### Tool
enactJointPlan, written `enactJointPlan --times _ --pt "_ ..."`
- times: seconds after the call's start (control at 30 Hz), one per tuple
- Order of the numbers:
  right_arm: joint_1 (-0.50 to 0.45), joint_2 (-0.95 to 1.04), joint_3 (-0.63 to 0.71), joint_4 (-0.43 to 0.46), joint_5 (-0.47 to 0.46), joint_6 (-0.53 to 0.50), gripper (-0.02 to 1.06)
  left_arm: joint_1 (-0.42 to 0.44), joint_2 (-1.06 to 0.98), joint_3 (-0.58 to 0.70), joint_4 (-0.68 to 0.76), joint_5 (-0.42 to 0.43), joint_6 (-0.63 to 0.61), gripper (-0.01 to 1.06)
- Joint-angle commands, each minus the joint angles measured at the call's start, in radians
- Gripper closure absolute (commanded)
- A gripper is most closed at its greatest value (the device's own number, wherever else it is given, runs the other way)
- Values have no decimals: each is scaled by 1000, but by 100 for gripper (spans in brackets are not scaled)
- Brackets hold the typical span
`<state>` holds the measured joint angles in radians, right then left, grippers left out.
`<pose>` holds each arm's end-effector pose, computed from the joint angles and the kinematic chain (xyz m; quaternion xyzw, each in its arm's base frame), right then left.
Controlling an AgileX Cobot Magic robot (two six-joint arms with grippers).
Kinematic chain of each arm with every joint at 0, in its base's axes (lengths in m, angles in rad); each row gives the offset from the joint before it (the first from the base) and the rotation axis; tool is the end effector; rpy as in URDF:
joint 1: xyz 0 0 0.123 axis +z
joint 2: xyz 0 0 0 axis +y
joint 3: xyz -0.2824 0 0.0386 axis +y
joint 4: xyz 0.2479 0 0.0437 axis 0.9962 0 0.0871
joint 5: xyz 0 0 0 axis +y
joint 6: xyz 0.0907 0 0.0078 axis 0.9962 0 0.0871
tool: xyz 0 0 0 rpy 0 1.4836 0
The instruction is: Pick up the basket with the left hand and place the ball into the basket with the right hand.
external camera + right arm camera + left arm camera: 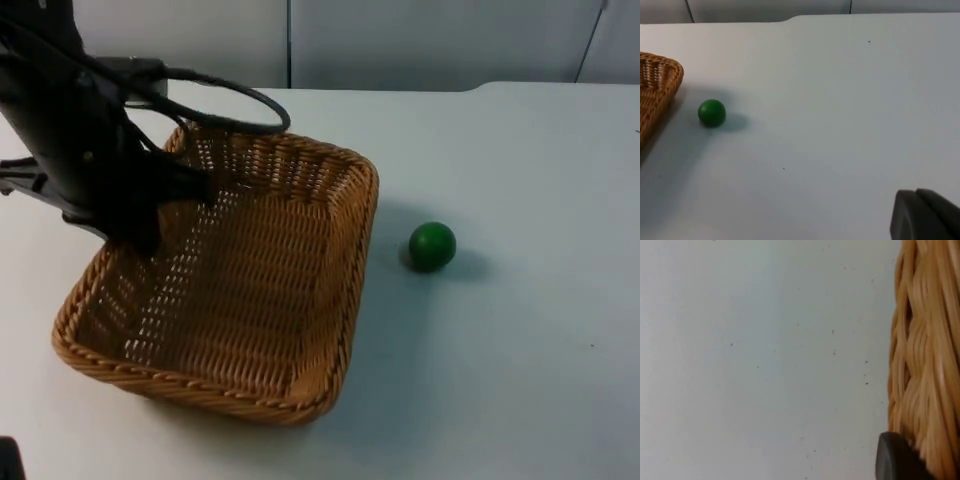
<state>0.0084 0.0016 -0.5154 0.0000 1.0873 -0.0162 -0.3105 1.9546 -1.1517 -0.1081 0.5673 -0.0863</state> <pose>-0.0075 -0.0001 0.2793 -0.0105 0.8565 -0.0020 0.5161 0.3517 -0.1184 0.1353 0.0699 0.9866 -0.0628 0.1334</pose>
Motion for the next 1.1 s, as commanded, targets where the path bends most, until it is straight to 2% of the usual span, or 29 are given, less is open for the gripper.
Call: enactJointPlan --times 0.0,0.1,0.17,0.2,0.33,0.47,1.07 --pt "-8 -2 5 0 -9 0 105 31 -53 1 -24 19 0 105" --pt "-8 -2 5 0 -9 0 105 84 -111 1 -114 56 58 105" --pt "-8 -2 5 0 -9 0 105 112 -145 1 -235 74 140 105" --pt "-8 -2 5 0 -9 0 105 112 -145 1 -235 74 140 105" --pt "-8 -2 5 0 -9 0 105 128 -169 1 -417 89 237 105" --pt "-8 -2 5 0 -9 0 105 128 -167 1 -492 91 268 105" --pt "-8 -2 5 0 -9 0 105 128 -167 1 -490 74 268 105"
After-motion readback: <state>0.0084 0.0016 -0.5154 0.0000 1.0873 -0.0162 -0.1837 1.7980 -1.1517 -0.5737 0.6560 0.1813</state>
